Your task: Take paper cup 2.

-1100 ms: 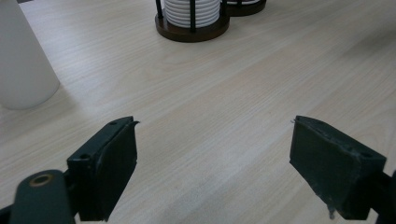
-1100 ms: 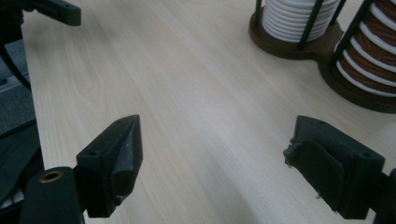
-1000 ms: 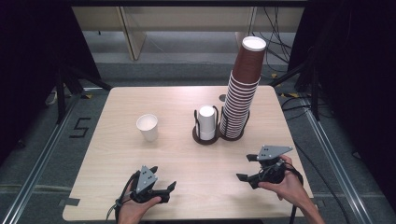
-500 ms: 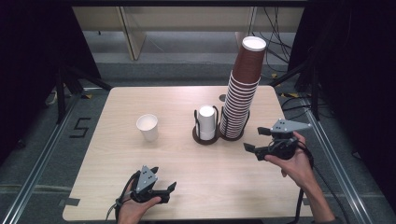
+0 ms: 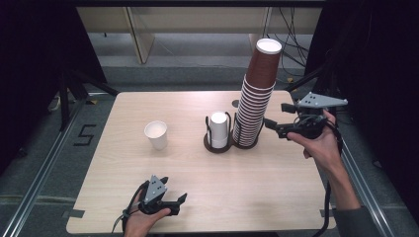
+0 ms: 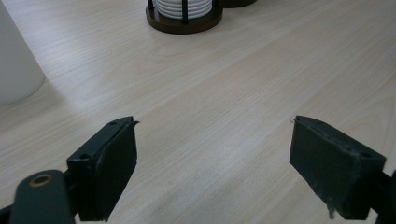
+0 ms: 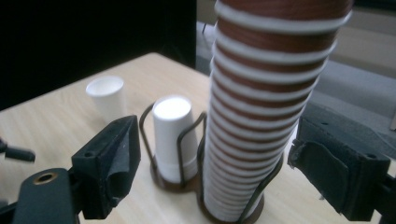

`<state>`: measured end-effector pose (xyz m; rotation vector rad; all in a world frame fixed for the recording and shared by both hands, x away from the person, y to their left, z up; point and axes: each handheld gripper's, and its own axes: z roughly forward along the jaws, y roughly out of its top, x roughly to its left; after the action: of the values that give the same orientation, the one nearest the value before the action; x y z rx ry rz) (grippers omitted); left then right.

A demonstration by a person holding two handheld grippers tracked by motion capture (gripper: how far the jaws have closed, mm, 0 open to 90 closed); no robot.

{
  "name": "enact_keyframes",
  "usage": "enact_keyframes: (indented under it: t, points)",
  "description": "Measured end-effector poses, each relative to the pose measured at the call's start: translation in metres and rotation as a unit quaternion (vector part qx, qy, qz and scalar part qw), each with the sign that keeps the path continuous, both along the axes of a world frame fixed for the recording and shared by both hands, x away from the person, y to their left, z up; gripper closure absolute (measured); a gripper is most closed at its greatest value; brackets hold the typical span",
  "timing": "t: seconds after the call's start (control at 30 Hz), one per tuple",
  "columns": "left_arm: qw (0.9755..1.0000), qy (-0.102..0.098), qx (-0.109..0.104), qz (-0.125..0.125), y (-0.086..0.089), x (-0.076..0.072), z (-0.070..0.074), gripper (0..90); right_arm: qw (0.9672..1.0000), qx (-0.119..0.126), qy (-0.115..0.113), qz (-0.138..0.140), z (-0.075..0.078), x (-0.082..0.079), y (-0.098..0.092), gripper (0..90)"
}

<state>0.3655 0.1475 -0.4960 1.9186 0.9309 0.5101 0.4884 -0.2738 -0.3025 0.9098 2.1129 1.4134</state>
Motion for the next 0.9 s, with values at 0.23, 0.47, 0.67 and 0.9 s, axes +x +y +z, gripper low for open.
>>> enact_keyframes:
  t: [0.23,0.47,0.67,0.9]
  points:
    - [1.0,0.002,0.0,-0.003,0.0,0.0,0.0,14.8,0.9999,0.004,-0.008,-0.012,0.027,0.017,0.0,15.6]
    - [1.0,0.004,0.002,-0.007,0.001,0.001,-0.001,14.8,0.9997,0.013,-0.001,-0.018,0.053,0.033,0.002,15.6]
    - [1.0,0.006,-0.003,-0.007,0.0,0.001,-0.001,14.8,0.9994,0.022,-0.017,-0.024,0.071,0.05,0.008,15.6]
    - [0.9999,0.006,-0.004,-0.013,-0.001,0.001,-0.001,14.8,0.9989,0.009,-0.023,-0.039,0.09,0.067,0.02,15.5]
